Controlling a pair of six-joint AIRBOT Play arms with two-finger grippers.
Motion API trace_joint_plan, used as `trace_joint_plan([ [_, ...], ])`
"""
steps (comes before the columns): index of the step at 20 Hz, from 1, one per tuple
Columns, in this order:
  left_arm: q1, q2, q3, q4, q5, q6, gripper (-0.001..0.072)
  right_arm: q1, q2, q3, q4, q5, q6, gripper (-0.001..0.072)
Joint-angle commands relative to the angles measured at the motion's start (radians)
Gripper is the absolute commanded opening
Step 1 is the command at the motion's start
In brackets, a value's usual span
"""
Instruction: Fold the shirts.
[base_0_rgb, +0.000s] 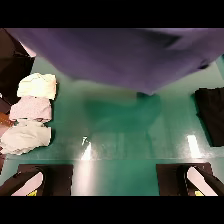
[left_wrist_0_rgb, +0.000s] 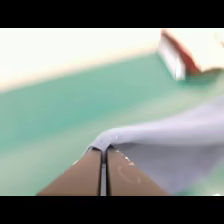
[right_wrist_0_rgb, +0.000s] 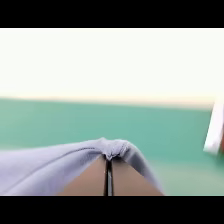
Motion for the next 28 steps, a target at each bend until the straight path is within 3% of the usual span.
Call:
trace_joint_plan([
  [1, 0.000, 0.144, 0.047, 0.010, 0.151, -0.008, 0.0023, 0.000, 0.046, 0.180, -0.011, -0.032, 0.008, 0.0016],
  [5, 0.000, 0.258, 0.048, 0.007, 0.175, -0.023, 0.0022, -0.002, 0.206, 0.037, -0.163, -0.119, 0.022, 0.0014],
  [8, 0.000, 0.270, 0.046, 0.017, 0.100, -0.042, 0.0022, -0.002, 0.247, 0.048, -0.301, -0.089, 0.068, 0.0013],
  [13, 0.000, 0.210, -0.253, 0.087, -0.068, -0.085, 0.0022, -0.001, -0.013, 0.244, -0.277, 0.261, 0.124, 0.0012],
  [15, 0.000, 0.142, -0.409, 0.085, -0.141, -0.084, 0.0023, 0.032, -0.112, 0.148, -0.272, 0.376, 0.142, 0.0012],
  [18, 0.000, 0.002, -0.621, 0.071, -0.164, -0.068, 0.0023, 0.127, -0.238, -0.118, -0.332, 0.418, 0.142, 0.0012],
  [23, 0.000, -0.314, -0.776, 0.058, -0.011, 0.009, 0.0023, 0.246, -0.524, -0.312, -0.476, 0.329, 0.141, 0.0013],
  [28, 0.000, -0.516, -0.776, -0.083, 0.342, 0.162, 0.0023, 0.250, -0.704, -0.314, -0.472, -0.016, 0.141, 0.0012],
])
